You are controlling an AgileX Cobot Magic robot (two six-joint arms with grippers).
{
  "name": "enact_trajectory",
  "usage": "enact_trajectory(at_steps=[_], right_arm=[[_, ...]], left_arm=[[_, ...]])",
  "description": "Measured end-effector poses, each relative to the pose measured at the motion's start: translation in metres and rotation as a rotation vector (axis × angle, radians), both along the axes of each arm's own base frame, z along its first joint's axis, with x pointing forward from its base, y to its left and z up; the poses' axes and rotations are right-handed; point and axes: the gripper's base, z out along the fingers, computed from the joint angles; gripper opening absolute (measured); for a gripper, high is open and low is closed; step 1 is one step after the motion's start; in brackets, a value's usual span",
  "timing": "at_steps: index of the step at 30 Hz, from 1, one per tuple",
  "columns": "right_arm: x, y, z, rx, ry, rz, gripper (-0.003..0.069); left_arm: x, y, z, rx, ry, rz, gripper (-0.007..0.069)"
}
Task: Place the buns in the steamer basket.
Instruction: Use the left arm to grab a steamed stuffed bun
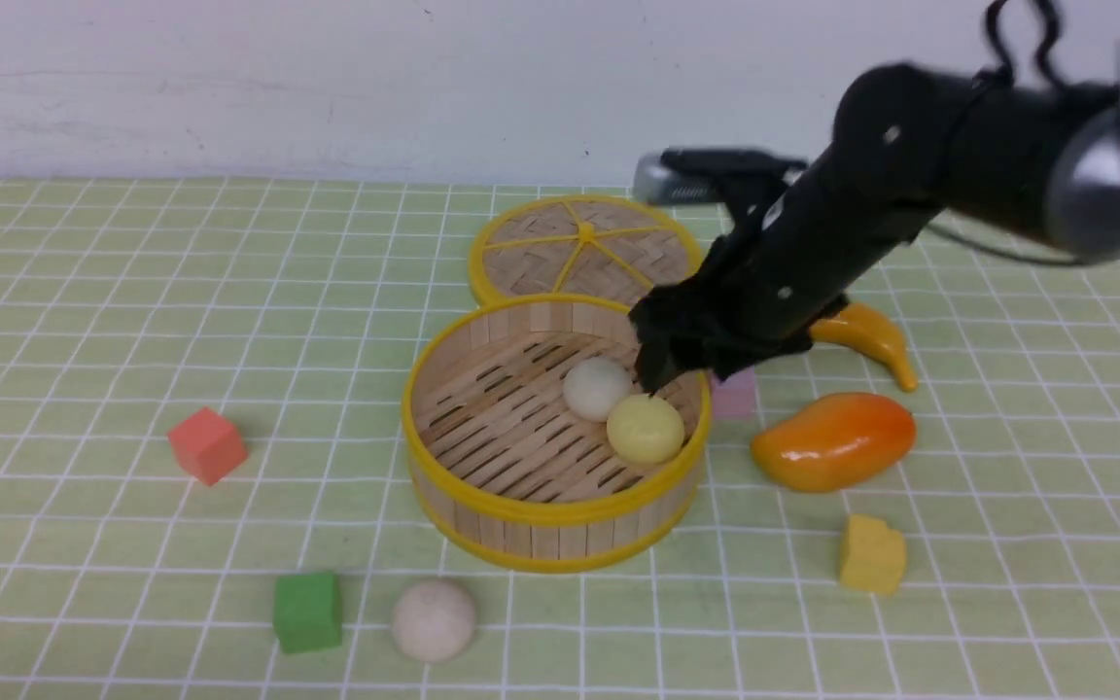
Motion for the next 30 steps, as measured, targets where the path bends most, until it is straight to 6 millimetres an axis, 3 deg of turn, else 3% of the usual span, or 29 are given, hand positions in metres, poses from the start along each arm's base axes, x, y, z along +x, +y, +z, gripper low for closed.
enact_trajectory(at_steps=[2, 5, 6, 7, 8, 11, 13, 14, 16, 20, 24, 26, 30], right_arm=[[-0.009, -0.006, 0.019, -0.023, -0.036, 0.012, 0.0515], [-0.039, -0.023, 0.067, -0.061, -0.110, 0.035, 0.0463], [-0.041, -0.024, 0.070, -0.063, -0.114, 0.035, 0.0463], [-0.058, -0.032, 0.093, -0.061, -0.156, 0.039, 0.0405], [-0.060, -0.032, 0.095, -0.060, -0.161, 0.041, 0.0388], [-0.092, -0.045, 0.135, -0.025, -0.258, 0.062, 0.0188], [-0.106, -0.049, 0.148, -0.001, -0.297, 0.074, 0.0112], [-0.119, -0.052, 0.157, 0.022, -0.330, 0.095, 0.0027], [-0.135, -0.058, 0.163, 0.041, -0.380, 0.113, -0.0010], [-0.163, -0.071, 0.150, 0.052, -0.466, 0.100, -0.0020], [-0.183, -0.085, 0.127, 0.036, -0.543, 0.056, -0.0020], [-0.204, -0.099, 0.101, 0.041, -0.602, 0.003, -0.0020], [-0.232, -0.113, 0.066, 0.087, -0.621, -0.061, -0.0019]], left_arm=[[0.000, 0.000, 0.000, 0.000, -0.002, 0.000, 0.0201], [0.000, 0.000, 0.001, -0.005, -0.006, -0.001, 0.0205], [0.000, 0.000, 0.001, -0.005, -0.006, -0.001, 0.0206], [0.000, 0.000, 0.002, -0.004, -0.004, -0.001, 0.0207], [0.000, 0.000, 0.003, -0.005, -0.005, -0.001, 0.0207], [-0.005, 0.001, 0.024, 0.021, -0.034, 0.004, 0.0209], [-0.006, 0.001, 0.031, 0.045, -0.039, 0.009, 0.0210], [-0.007, 0.001, 0.047, 0.093, -0.039, 0.019, 0.0213], [-0.004, 0.000, 0.061, 0.133, -0.011, 0.026, 0.0216], [0.018, -0.002, 0.095, 0.197, 0.151, 0.031, 0.0217], [0.042, -0.004, 0.115, 0.245, 0.347, 0.030, 0.0217], [0.067, -0.007, 0.127, 0.332, 0.536, 0.022, 0.0217], [0.101, -0.018, 0.132, 0.476, 0.730, -0.047, 0.0217]])
